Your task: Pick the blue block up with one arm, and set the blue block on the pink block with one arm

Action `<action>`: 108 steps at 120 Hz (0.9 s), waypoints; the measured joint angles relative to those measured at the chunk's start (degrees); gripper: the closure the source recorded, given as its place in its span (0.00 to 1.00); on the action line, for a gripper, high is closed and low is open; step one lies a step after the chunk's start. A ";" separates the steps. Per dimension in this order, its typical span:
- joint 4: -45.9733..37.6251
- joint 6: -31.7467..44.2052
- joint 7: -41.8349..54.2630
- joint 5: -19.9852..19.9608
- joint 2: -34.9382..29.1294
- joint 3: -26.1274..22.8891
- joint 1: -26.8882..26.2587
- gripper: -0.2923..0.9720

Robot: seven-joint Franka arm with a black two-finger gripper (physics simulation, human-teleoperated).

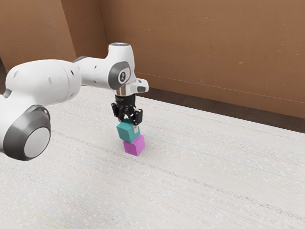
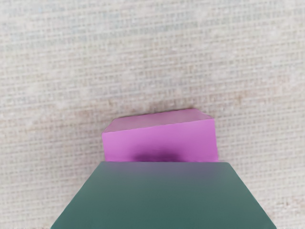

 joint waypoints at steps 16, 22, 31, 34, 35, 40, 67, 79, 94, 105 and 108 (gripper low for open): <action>0.08 -0.83 0.06 -0.03 0.01 0.00 -0.16 0.53; 0.08 -1.18 0.03 -0.03 0.01 0.00 -0.17 0.53; 0.55 -1.64 -0.04 -0.01 0.16 0.00 -0.16 0.53; 0.83 -1.76 -0.13 0.00 0.20 0.00 -0.19 0.53; 0.91 -1.79 -0.17 0.00 0.21 0.00 -0.20 0.53; 1.18 -1.92 -0.43 0.01 0.24 0.02 -0.26 0.53; 1.40 -2.07 -2.75 0.26 0.32 0.12 -0.32 0.53; 1.99 -2.10 -3.68 0.70 0.85 0.17 -0.20 0.53; 3.20 -2.19 -4.64 1.00 1.88 0.17 -0.26 0.53; 3.45 -2.22 -5.23 1.09 2.46 0.17 -0.27 0.53; 3.58 -2.23 -5.37 1.11 2.59 0.17 -0.26 0.53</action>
